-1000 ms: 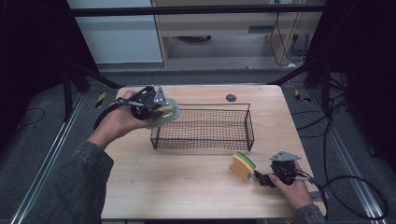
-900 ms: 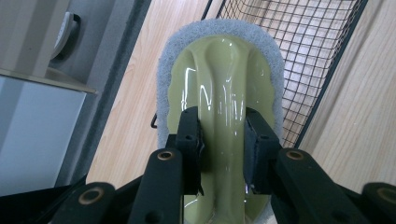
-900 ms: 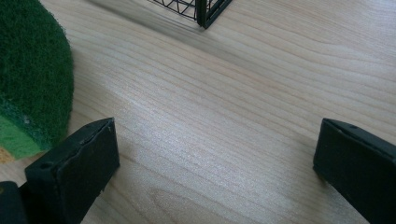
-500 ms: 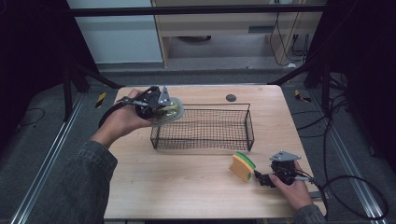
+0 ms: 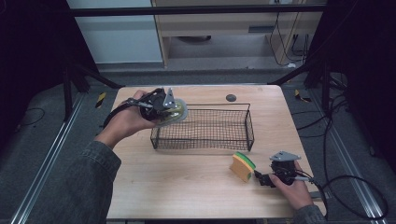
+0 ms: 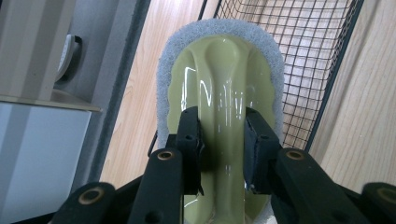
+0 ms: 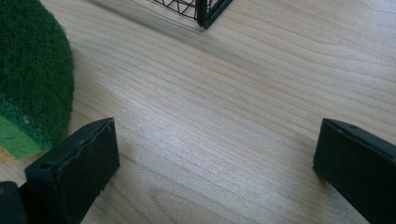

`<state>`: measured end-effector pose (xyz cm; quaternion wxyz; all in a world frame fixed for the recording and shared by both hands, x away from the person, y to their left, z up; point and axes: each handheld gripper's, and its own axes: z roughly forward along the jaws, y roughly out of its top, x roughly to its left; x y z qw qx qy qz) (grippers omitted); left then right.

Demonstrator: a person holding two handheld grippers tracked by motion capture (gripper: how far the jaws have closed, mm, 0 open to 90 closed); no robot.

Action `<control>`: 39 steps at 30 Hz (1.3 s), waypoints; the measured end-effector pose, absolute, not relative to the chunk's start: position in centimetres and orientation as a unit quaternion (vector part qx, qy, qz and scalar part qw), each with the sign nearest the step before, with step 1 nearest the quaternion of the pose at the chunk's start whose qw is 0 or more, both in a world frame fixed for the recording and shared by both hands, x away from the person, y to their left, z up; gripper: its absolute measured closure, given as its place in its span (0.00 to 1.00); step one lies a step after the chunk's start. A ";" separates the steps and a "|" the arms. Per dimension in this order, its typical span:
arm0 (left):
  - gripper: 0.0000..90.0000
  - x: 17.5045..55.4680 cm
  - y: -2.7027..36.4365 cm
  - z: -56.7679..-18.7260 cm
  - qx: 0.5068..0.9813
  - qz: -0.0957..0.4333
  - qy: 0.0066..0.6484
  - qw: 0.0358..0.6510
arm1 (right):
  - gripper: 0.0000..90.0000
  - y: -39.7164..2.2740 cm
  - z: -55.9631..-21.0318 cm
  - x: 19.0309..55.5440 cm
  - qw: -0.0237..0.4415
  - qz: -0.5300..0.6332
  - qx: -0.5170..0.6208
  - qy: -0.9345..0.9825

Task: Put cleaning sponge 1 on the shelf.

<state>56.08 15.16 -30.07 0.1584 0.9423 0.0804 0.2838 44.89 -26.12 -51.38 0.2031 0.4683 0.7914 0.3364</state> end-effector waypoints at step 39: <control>0.79 56.7 13.8 -31.1 0.941 0.294 0.061 0.153 | 0.01 -26.1 -51.4 44.9 0.203 0.337 0.466 0.792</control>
